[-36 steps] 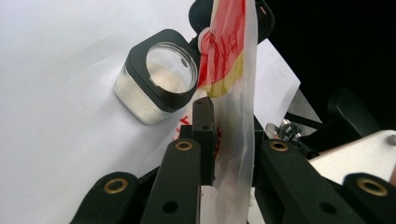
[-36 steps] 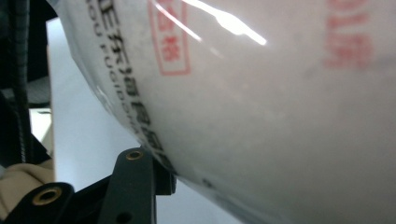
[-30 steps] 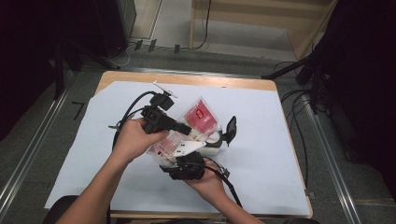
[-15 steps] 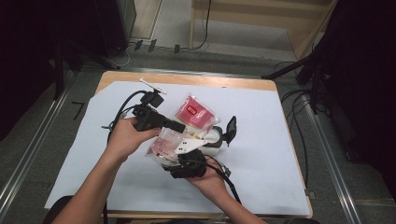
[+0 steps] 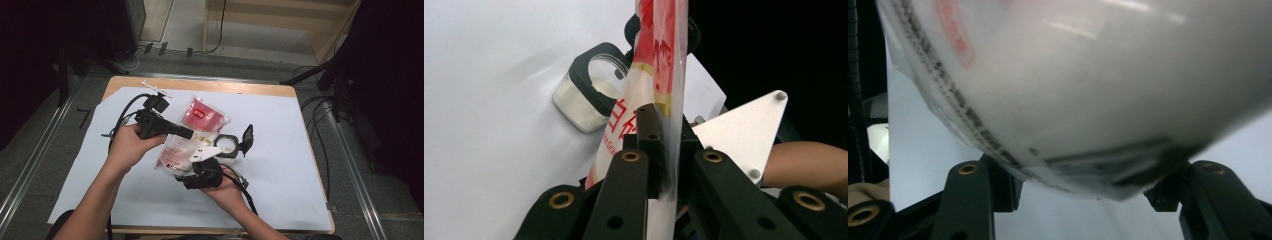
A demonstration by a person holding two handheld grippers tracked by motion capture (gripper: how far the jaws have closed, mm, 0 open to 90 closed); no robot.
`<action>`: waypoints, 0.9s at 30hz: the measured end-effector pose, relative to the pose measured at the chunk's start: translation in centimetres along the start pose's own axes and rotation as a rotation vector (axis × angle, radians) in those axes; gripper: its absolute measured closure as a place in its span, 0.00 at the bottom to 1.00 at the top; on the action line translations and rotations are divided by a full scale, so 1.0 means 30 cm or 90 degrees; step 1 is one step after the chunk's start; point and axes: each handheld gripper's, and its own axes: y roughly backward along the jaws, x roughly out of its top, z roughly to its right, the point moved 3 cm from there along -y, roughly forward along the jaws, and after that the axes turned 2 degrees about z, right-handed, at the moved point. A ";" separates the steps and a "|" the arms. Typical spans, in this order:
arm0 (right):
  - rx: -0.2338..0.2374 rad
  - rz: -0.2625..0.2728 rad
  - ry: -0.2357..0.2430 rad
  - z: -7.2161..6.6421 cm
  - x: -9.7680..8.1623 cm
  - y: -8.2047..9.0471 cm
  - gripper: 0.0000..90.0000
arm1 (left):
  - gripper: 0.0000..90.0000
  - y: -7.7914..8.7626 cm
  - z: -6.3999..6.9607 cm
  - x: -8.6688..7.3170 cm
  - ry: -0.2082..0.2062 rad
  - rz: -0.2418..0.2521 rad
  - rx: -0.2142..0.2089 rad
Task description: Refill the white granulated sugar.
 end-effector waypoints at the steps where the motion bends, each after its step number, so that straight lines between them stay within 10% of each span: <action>1: -0.001 0.002 -0.007 0.002 0.001 0.003 0.50 | 0.99 0.007 0.001 0.001 0.000 0.005 0.001; 17: 0.001 0.009 -0.051 0.050 0.007 0.035 0.50 | 0.99 0.095 -0.004 0.009 -0.002 0.059 0.001; 27: 0.025 -0.007 -0.063 0.061 0.006 0.049 0.49 | 0.99 0.143 -0.081 0.004 0.015 0.100 0.027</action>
